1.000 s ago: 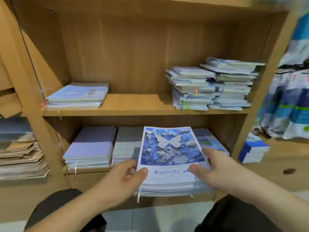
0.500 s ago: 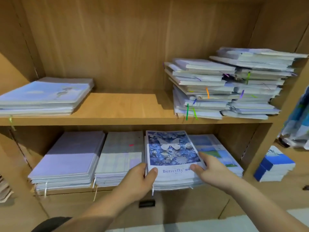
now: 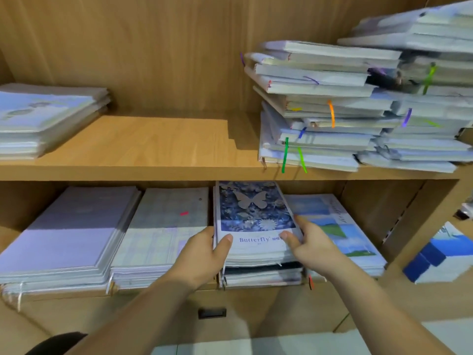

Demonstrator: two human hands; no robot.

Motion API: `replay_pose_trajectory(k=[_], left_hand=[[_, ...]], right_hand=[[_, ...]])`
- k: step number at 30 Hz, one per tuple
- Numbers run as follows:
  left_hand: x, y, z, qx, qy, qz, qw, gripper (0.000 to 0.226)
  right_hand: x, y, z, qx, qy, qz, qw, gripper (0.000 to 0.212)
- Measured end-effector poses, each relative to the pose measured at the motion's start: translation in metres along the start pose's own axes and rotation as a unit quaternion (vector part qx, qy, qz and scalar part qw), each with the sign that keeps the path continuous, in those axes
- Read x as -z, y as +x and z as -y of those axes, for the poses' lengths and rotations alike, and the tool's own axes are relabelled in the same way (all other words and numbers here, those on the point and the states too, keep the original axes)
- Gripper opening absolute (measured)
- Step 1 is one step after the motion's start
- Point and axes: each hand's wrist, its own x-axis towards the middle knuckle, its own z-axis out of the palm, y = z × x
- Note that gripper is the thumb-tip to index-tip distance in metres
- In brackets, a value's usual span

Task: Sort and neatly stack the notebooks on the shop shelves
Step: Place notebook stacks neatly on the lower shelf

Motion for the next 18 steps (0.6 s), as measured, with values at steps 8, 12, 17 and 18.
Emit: replay_pose_trajectory(k=[8,12,17,18], left_hand=[[-0.011,0.002,-0.004,0.006,0.191,0.009,0.981,0.042],[-0.015,-0.003,-0.008,-0.016,0.256,-0.015,0.967,0.039],[0.002,-0.013,-0.004,-0.053,0.235,-0.057,0.969,0.043],[0.005,-0.016,-0.001,-0.032,0.240,-0.032,0.970,0.042]], right_hand=[[-0.007,0.001,0.000,-0.042,-0.051,0.031,0.997,0.074],[-0.010,0.003,0.004,-0.030,-0.134,-0.045,0.989,0.053],[0.011,-0.001,-0.006,-0.062,-0.131,-0.004,0.989,0.063],[0.013,-0.004,-0.009,-0.085,-0.130,0.040,0.987,0.071]])
